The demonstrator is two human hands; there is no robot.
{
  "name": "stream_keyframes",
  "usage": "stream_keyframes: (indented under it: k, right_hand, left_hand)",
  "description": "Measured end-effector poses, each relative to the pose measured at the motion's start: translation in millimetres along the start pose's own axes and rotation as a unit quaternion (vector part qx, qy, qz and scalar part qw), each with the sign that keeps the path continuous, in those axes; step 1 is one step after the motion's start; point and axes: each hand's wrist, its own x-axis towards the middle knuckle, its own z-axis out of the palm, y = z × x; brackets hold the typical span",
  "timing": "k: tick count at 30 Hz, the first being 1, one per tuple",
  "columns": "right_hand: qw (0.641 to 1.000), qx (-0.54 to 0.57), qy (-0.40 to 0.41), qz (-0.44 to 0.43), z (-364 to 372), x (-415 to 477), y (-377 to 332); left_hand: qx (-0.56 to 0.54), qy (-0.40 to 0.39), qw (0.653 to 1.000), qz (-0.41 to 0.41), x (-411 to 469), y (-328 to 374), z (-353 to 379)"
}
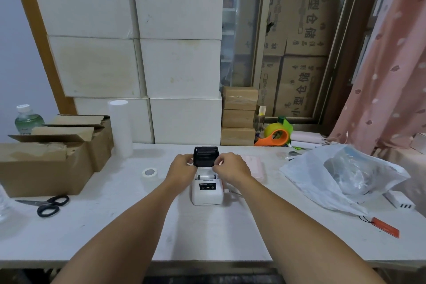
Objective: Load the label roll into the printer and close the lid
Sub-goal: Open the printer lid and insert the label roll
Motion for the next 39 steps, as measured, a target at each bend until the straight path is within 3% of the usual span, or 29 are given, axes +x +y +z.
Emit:
stream_keyframes:
  k: [7,18,24,30,34,39]
  right_hand:
    - [0.994,-0.072,-0.076,0.027,12,8,-12]
    - [0.992,-0.066,-0.1,0.04,18,18,-12]
    - [0.993,-0.099,-0.056,-0.029,13,12,-9]
    - [0.997,-0.034,-0.011,-0.068,-1,7,-2]
    - [0.996,0.068,0.022,-0.059,-15,-2,8]
    - [0.993,0.104,0.06,-0.024,-33,-13,31]
  left_hand:
    - [0.011,-0.018,0.999,-0.046,-12,-15,2]
    - [-0.03,-0.052,0.996,-0.06,-16,-32,2]
    - [-0.023,-0.059,0.997,-0.051,-11,-39,1]
    - [-0.019,-0.057,0.997,-0.039,-17,-31,0]
    - [-0.014,-0.051,0.998,-0.023,-19,-27,0]
    - [0.008,-0.04,0.999,-0.032,-21,-26,2]
